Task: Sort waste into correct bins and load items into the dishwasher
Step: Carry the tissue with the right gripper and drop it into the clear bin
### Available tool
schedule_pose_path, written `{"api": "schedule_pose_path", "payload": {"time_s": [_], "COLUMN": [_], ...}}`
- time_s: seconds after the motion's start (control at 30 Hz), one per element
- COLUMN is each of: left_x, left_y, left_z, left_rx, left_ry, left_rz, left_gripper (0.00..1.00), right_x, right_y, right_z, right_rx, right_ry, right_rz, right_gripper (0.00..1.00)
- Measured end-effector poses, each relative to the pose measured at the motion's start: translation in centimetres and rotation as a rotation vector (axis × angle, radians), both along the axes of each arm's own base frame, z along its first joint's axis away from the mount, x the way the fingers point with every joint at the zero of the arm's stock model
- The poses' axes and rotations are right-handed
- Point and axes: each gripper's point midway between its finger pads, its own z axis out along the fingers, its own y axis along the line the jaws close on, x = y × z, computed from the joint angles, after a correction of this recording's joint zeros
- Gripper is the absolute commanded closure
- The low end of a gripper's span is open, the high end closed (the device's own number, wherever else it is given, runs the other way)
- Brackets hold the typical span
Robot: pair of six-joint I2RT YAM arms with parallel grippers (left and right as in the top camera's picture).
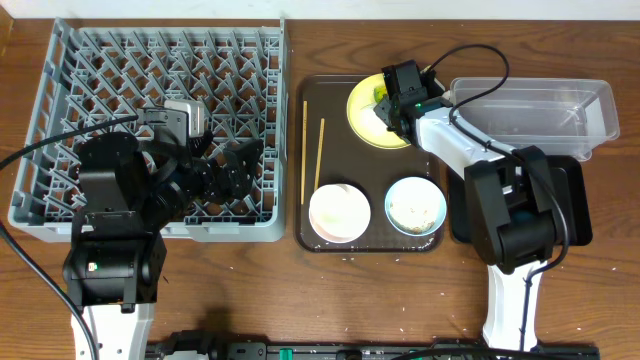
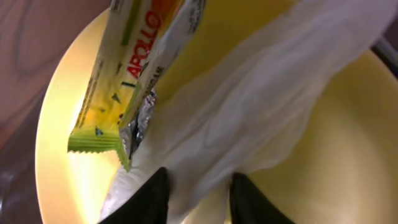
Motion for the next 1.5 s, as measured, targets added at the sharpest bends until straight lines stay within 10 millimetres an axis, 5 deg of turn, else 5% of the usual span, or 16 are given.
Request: {"api": "schedule_pose_path", "payload": {"time_s": [0.13,0.57,0.67,0.87,1.0,1.3,1.37,1.43,1.5], "left_x": [0.0,0.0,0.0,0.0,0.0,0.0,0.0,0.0,0.0], "left_y": [0.0,0.0,0.0,0.0,0.0,0.0,0.0,0.0,0.0], "left_z": [0.0,0.0,0.0,0.0,0.0,0.0,0.0,0.0,0.0], "left_rx": [0.0,0.0,0.0,0.0,0.0,0.0,0.0,0.0,0.0], "left_ry": [0.0,0.0,0.0,0.0,0.0,0.001,0.0,0.001,0.0], "left_rz": [0.0,0.0,0.0,0.0,0.0,0.0,0.0,0.0,0.0], "left_gripper": [0.07,0.07,0.07,0.06,0.07,0.06,0.07,0.07,0.07], "right_x": [-0.3,-1.3,-1.4,-1.4,-1.8,-4.5,-4.6,-4.7,-4.8], "right_y": [0.2,2.2,2.3,1.6,-1.3,-15.2,-17.9,-19.7,-20.7], "right_z": [-0.2,0.8,4.0,15.1,18.3,14.8,14.6,14.4,14.3], "right_rx": [0.007,0.009,-0.028,-0.096,-0.15,-0.277,-0.282,-0.272,-0.256], "right_ry": [0.015,0.027,-0.027,-0.252,-0.292,-0.023,-0.01,-0.002,0.002], "right_rz": [0.016,0.261,0.349,0.44,0.413,0.045,-0.035,-0.088,-0.116], "right_gripper": [0.99,0.99,0.99,0.99,0.99,0.97,0.85,0.61,0.53]}}
